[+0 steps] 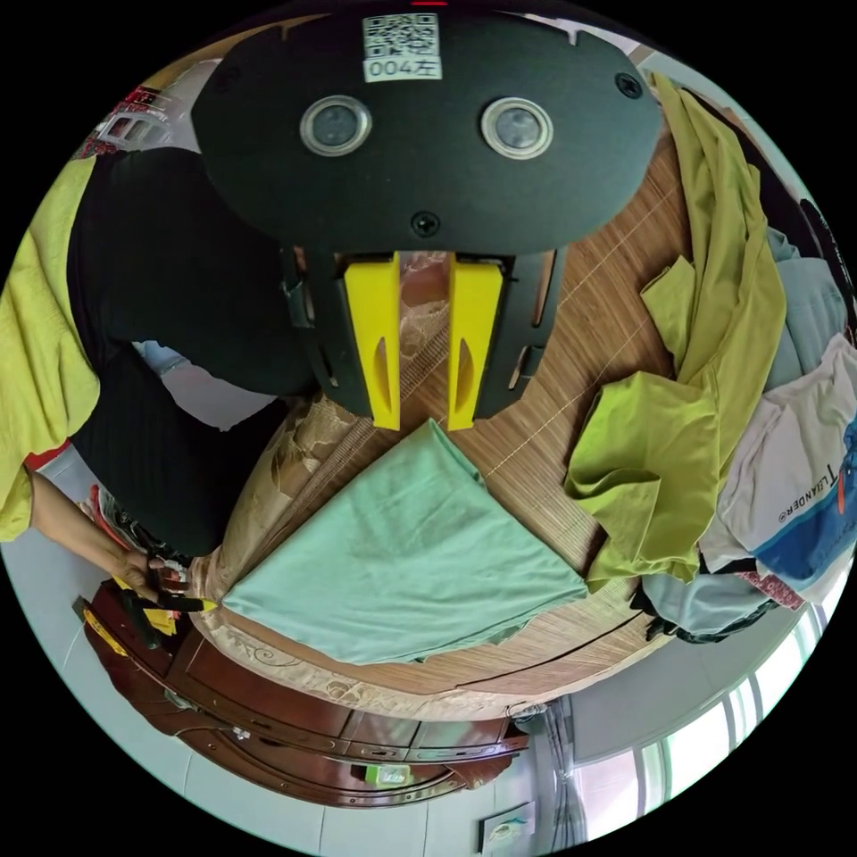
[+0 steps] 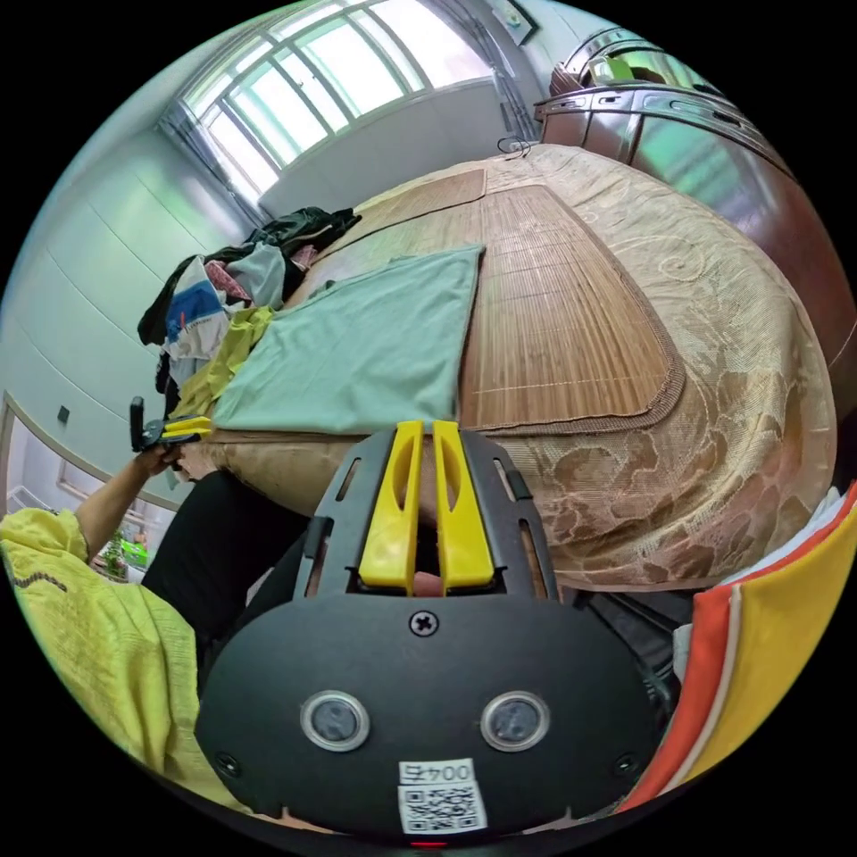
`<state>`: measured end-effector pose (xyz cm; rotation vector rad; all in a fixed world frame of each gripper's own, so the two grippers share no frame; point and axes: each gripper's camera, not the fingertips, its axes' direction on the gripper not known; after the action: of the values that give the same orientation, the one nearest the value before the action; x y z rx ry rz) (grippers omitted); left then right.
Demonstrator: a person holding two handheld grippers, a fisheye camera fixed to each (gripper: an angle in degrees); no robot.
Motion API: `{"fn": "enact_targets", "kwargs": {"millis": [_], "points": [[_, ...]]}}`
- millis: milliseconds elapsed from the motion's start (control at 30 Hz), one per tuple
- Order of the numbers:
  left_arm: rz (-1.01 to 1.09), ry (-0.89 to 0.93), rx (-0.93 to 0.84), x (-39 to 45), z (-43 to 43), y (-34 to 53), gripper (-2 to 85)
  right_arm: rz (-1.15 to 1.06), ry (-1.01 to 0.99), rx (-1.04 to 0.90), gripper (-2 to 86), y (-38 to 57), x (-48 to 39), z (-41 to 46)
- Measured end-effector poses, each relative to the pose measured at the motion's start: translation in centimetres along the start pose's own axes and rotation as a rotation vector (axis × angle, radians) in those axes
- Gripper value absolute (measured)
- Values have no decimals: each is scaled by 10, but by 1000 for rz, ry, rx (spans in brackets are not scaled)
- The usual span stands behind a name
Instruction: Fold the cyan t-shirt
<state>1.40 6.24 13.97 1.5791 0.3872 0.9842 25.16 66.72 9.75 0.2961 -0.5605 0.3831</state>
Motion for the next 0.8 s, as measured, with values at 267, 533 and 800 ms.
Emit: {"fn": "enact_targets", "kwargs": {"millis": [267, 533, 800], "points": [[-58, 27, -29, -33, 26, 16, 20, 4, -30, -46, 26, -29, -70, 31], [-243, -40, -25, -65, 38, 71, 3, 154, 97, -241, -6, -46, -81, 98], [-314, -86, -58, -67, 75, 82, 2, 171, 123, -223, -6, -57, -93, 95]]}}
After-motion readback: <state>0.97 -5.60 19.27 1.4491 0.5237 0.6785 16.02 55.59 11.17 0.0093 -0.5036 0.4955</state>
